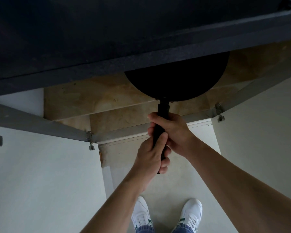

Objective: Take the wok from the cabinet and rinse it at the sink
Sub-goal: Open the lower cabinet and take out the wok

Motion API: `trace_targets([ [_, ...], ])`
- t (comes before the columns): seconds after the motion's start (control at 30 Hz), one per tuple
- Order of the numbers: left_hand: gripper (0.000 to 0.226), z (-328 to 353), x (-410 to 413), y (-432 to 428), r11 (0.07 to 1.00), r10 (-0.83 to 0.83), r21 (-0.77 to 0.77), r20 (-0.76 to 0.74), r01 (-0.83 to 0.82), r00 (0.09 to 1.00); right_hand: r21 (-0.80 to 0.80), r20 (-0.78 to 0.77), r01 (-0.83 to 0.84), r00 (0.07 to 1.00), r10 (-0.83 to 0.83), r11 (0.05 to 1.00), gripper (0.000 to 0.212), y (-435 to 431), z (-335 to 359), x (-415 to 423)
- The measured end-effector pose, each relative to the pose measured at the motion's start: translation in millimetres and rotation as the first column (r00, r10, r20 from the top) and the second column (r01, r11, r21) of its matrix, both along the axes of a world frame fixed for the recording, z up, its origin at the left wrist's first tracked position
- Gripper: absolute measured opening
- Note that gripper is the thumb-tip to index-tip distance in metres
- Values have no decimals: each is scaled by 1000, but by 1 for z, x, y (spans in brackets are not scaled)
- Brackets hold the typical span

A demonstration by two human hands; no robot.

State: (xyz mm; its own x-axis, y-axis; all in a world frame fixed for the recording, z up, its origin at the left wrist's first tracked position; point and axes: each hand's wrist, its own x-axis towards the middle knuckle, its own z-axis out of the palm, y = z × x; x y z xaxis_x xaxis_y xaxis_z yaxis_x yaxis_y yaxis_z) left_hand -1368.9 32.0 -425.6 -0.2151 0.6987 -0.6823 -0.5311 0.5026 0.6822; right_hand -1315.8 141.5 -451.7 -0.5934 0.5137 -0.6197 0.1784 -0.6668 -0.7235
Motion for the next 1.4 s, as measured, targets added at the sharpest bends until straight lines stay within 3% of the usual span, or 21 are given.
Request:
trace_targets([
  [0.2,28,-9,-4,-3,998,-45,25,-175,50,984,27,1,-42,999,42,999,27,-2,-11,-2],
  [0.4,30,-14,2,3,999,36,-4,-86,-37,996,21,-71,-27,997,29,999,22,0,-17,-2],
  [0.73,41,-10,22,-5,988,130,122,-300,-97,945,27,-62,-48,997,49,998,29,-6,-3,8],
  [1.1,42,29,76,-89,999,51,15,-312,-49,949,-45,3,-8,1000,9,999,27,-91,27,62],
  [1.4,33,79,112,-162,996,-25,-88,-217,6,976,-119,21,90,996,-88,989,33,-172,72,105],
])
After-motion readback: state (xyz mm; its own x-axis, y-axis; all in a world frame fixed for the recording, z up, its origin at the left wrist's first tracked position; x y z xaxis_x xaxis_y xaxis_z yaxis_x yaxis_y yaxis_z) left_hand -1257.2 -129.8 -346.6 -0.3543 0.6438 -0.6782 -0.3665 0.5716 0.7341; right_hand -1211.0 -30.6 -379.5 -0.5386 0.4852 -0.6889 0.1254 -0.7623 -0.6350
